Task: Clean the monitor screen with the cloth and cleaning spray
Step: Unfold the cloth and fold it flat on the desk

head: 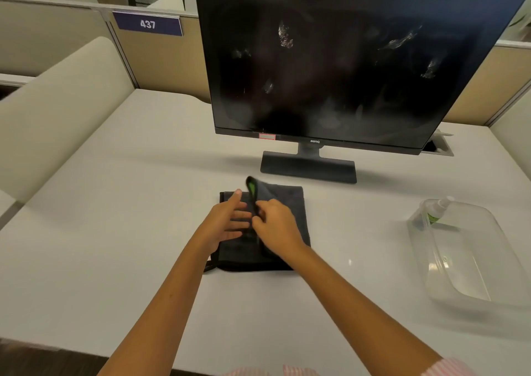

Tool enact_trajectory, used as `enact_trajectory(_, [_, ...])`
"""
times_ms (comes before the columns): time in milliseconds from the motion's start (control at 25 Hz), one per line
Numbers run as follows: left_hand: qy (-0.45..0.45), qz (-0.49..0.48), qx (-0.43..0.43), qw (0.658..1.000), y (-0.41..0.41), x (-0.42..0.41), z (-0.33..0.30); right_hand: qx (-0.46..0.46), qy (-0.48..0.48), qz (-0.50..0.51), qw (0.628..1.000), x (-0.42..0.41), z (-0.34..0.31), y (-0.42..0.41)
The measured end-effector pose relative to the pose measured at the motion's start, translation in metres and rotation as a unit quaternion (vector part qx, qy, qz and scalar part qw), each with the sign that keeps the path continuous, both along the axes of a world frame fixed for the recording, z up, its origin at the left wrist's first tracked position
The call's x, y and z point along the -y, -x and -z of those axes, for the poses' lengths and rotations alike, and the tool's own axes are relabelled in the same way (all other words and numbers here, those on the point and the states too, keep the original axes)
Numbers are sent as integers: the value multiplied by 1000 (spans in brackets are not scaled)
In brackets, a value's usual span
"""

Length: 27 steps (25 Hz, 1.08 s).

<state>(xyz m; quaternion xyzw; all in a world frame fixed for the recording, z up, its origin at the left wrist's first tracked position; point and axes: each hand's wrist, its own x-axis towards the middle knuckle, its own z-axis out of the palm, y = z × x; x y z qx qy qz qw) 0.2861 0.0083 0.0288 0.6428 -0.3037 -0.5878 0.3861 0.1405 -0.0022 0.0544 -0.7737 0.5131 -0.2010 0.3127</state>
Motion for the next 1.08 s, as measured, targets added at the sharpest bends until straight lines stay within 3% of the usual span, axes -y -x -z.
enact_trajectory(120, [49, -30, 72, 996, -2, 1, 9, 24, -18, -39, 999, -14, 16, -17])
enact_trajectory(280, [105, -108, 161, 975, -17, 1, 24, 38, 31, 13, 999, -13, 35, 6])
enact_trajectory(360, [96, -90, 213, 968, -23, 1, 32, -26, 48, 29, 998, -7, 49, 18])
enact_trajectory(480, [48, -4, 312, 949, -25, -1, 48, -199, 28, 7, 980, -1, 71, 28])
enact_trajectory(560, [36, 8, 356, 934, -27, 0, 55, -255, 6, -15, 967, 2, 83, 31])
enact_trajectory(800, [39, 4, 425, 904, -26, -6, 58, -292, 13, -47, 955, 5, 95, 40])
enact_trajectory(1000, [93, -10, 541, 836, -13, -16, 53, -292, 32, -40, 955, -13, 98, 55])
enact_trajectory(1080, [90, 30, 550, 830, 1, -16, 54, -305, 36, -33, 951, -19, 99, 63])
